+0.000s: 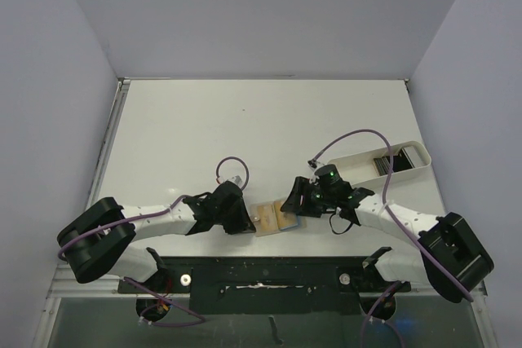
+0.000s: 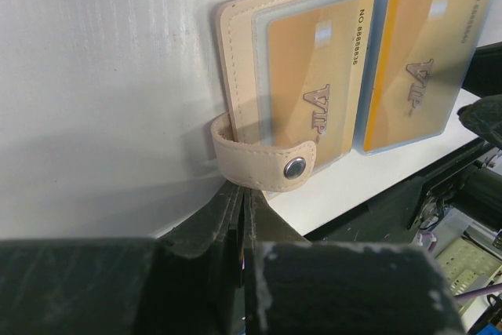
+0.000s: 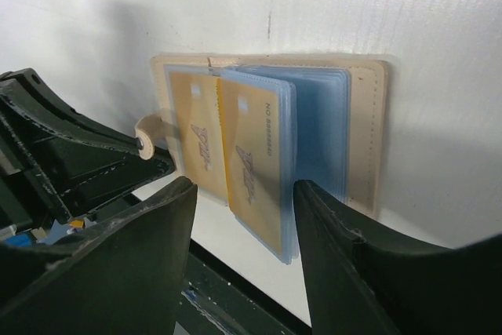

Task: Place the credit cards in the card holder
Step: Turn over the card slot in the card holder.

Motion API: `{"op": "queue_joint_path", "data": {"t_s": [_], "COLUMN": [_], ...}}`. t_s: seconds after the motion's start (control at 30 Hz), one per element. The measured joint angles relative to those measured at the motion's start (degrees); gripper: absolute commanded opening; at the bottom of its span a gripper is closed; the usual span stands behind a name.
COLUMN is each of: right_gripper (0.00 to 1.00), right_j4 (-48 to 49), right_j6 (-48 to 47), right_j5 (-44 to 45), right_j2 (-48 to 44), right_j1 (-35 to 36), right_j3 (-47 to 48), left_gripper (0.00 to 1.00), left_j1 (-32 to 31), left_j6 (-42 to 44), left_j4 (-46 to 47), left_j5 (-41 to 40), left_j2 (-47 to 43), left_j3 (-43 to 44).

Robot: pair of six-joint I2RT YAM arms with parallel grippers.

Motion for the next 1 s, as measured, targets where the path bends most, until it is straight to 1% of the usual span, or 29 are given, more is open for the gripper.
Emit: {"op": "queue_joint_path", "data": {"t_s": [0.33, 1.0], "right_gripper": [0.53, 0.53], "right_j4": [1.97, 9.7], "right_j6": [0.04, 3.45], "right_j5": [-1.97, -6.14], "right_j2": [-2.25, -1.4], "right_j1": [-0.07, 0.09], "right_j3": [-0.02, -2.45], "left_gripper": [0.0, 0.0], "left_j1": [0.0, 0.0], "left_j6": [0.0, 0.0], "left_j4": [0.0, 0.0], "left_j5": [0.02, 0.02], "left_j2": [-0.02, 0.0], "left_j3": [0.0, 0.0]}}
